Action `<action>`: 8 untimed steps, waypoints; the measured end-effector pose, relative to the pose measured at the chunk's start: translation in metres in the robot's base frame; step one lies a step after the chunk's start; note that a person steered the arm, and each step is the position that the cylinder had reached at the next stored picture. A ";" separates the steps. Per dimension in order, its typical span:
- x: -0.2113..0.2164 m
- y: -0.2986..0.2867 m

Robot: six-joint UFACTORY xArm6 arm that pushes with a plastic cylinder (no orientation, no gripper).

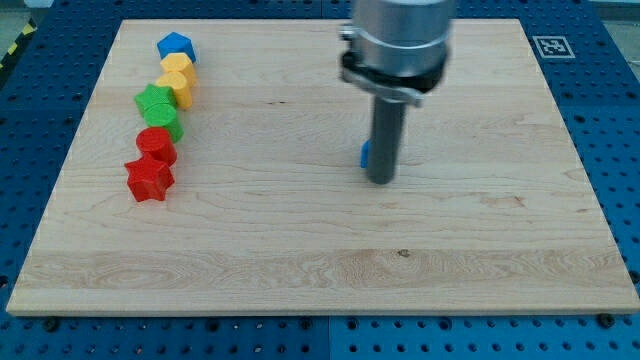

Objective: Push the blue triangle towards the bottom right

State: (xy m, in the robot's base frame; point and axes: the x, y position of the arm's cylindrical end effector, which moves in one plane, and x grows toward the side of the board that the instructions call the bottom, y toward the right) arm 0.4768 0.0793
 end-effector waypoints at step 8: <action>-0.020 0.054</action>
State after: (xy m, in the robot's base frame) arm 0.4572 0.1328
